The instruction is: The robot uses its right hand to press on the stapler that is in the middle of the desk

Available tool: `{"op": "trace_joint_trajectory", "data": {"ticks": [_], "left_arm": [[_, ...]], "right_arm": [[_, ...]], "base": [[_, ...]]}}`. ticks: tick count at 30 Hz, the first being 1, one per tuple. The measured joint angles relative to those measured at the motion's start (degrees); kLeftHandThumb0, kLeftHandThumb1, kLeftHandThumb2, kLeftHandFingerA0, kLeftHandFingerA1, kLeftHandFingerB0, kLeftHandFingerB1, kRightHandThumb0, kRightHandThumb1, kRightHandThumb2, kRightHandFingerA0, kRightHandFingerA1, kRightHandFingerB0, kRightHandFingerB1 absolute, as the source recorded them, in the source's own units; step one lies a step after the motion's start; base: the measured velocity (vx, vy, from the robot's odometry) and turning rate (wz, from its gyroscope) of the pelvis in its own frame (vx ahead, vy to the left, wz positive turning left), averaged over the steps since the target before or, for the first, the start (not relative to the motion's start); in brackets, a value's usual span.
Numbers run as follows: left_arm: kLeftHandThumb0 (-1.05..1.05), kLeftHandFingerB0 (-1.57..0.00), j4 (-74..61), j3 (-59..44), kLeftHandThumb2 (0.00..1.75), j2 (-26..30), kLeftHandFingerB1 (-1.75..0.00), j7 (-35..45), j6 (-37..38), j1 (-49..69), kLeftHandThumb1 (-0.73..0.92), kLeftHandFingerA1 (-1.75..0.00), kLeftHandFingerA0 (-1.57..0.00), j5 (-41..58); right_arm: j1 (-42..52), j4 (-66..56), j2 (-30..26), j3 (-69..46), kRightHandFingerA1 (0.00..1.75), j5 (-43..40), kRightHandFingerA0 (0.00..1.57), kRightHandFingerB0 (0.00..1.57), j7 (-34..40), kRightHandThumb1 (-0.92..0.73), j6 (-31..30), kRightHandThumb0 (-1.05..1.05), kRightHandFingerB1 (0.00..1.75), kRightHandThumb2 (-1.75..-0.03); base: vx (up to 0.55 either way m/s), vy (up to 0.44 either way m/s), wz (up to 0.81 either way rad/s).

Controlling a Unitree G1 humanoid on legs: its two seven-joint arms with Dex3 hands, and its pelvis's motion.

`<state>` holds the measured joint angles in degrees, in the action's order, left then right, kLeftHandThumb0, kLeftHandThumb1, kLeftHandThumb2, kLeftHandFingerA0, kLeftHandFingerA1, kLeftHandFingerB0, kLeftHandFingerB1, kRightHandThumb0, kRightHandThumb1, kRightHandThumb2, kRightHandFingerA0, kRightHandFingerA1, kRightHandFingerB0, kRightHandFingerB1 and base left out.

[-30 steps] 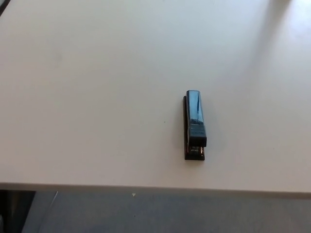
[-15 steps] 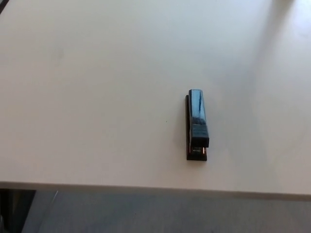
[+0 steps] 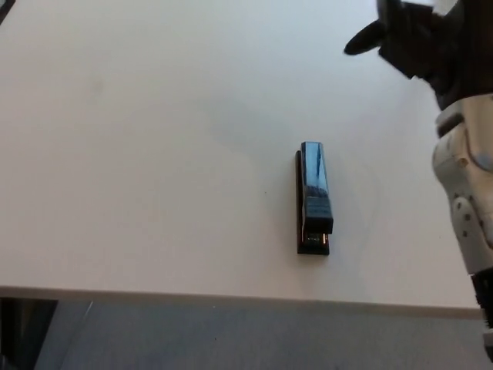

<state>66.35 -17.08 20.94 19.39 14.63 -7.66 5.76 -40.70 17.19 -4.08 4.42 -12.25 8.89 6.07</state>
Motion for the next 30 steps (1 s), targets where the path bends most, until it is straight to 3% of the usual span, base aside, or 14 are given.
{"op": "trace_joint_trajectory", "data": {"ticks": [2, 5, 8, 10, 13, 14, 15, 17, 18, 21, 25, 26, 27, 30], "left_arm": [[-0.63, 0.0, -0.1, 0.1, 1.03, 0.0, -0.24, 0.1, 0.1, 0.1, 0.83, -0.25, 0.0, 0.0], [-0.63, 0.0, -0.1, 0.5, 1.04, 0.0, -0.24, 0.1, 0.3, 0.1, 0.85, -0.24, 0.0, 0.0], [-0.64, 0.0, -0.1, 0.7, 1.05, 0.0, -0.24, 0.1, 0.3, 0.1, 0.85, -0.24, 0.0, 0.0], [-0.62, 0.0, -0.1, 0.8, 1.05, 0.0, -0.23, 0.2, 0.3, 0.2, 0.85, -0.23, 0.0, 0.0], [-0.59, 0.0, -0.1, 0.9, 1.05, 0.0, -0.25, 0.4, 0.4, 0.4, 0.85, -0.25, 0.0, 0.0], [-0.49, 0.0, -0.1, 0.9, 0.86, 0.0, -0.17, 0.5, 0.4, 0.4, 0.92, -0.15, 0.0, 0.0], [-0.5, 0.0, -0.1, 1.0, 0.86, 0.0, -0.18, 0.5, 0.4, 0.4, 0.92, -0.14, 0.0, 0.0], [-0.49, 0.0, -0.1, 1.1, 0.87, 0.0, -0.19, 0.6, 0.4, 0.4, 0.92, -0.15, 0.0, 0.0], [-0.6, -0.01, -0.1, 1.1, 1.04, 0.0, -0.24, 0.6, 0.4, 0.4, 0.84, -0.24, 0.0, 0.0], [-0.61, -0.02, -0.1, 1.1, 1.05, 0.0, -0.24, 0.7, 0.4, 0.1, 0.85, -0.23, 0.0, 0.0], [-0.64, -0.02, -0.1, 1.1, 1.07, 0.0, -0.24, 0.8, 0.4, -0.5, 0.86, -0.23, 0.0, 0.0], [-0.64, -0.02, -0.1, 1.1, 1.07, 0.0, -0.24, 0.8, 0.4, -0.6, 0.86, -0.23, 0.0, 0.0], [-0.52, 0.0, -0.1, 1.1, 0.85, 0.0, -0.16, 0.9, 0.4, -0.7, 0.92, -0.13, 0.0, 0.0], [-0.49, 0.0, -0.3, 1.2, 0.87, 0.0, -0.18, 1.1, 0.4, -0.8, 0.92, -0.16, 0.0, 0.0]], "right_arm": [[-0.5, 4.1, 1.9, 0.2, 0.78, 0.8, 1.29, 0.71, -0.3, -0.8, 0.3, -0.12, 1.11, -0.66], [-1.0, 10.0, 4.4, 0.3, 1.02, 1.8, 1.24, 0.74, -0.7, -0.78, 0.8, -0.09, 1.1, -0.7], [-2.3, 15.5, 6.5, -0.1, 0.98, 2.8, 1.26, 0.83, -0.8, -0.75, 1.3, -0.1, 1.02, -0.75], [-3.5, 19.8, 7.6, -0.4, 0.87, 3.5, 1.25, 0.8, -0.6, -0.77, 1.8, -0.11, 1.04, -0.73], [-5.5, 25.4, 9.0, -1.0, 0.84, 4.5, 1.24, 0.8, -0.4, -0.77, 2.8, -0.11, 1.03, -0.72], [-5.9, 26.9, 9.2, -1.3, 0.76, 4.7, 1.24, 0.8, -0.4, -0.78, 3.1, -0.14, 1.03, -0.69], [-6.5, 28.5, 9.5, -1.6, 0.86, 5.0, 1.26, 0.79, -0.3, -0.73, 3.5, -0.11, 1.07, -0.77], [-7.7, 32.0, 10.4, -2.2, 0.87, 5.4, 1.28, 0.8, -0.3, -0.72, 4.3, -0.09, 1.09, -0.79], [-8.0, 33.2, 10.7, -2.4, 0.89, 5.5, 1.29, 0.79, -0.3, -0.71, 4.4, -0.07, 1.11, -0.8], [-9.1, 37.0, 11.8, -2.8, 0.97, 6.0, 1.28, 0.78, -0.2, -0.69, 5.0, -0.09, 1.15, -0.81], [-10.0, 41.4, 13.4, -3.6, 0.89, 6.7, 1.26, 0.77, -0.2, -0.72, 6.3, -0.08, 1.13, -0.82], [-10.1, 42.5, 13.8, -3.8, 0.89, 6.9, 1.26, 0.77, -0.2, -0.72, 6.7, -0.08, 1.13, -0.82], [-10.2, 43.5, 14.2, -3.9, 0.86, 7.1, 1.23, 0.76, -0.2, -0.73, 7.0, -0.07, 1.12, -0.82], [-10.4, 45.4, 14.9, -3.8, 0.87, 7.9, 1.21, 0.78, 0.0, -0.76, 7.6, -0.08, 0.97, -0.75]], "base": [[0.0, 0.0, 0.0], [0.0, 0.0, 0.0], [0.0, 0.0, 0.0], [0.0, 0.0, 0.0], [0.0, 0.0, 0.0], [0.0, 0.0, 0.0], [0.0, 0.0, 0.0], [0.0, 0.0, 0.0], [0.0, 0.0, 0.0], [0.0, 0.0, 0.0], [0.0, 0.0, 0.0], [0.0, 0.0, 0.0], [0.0, 0.0, 0.0], [0.0, 0.0, 0.0]]}}
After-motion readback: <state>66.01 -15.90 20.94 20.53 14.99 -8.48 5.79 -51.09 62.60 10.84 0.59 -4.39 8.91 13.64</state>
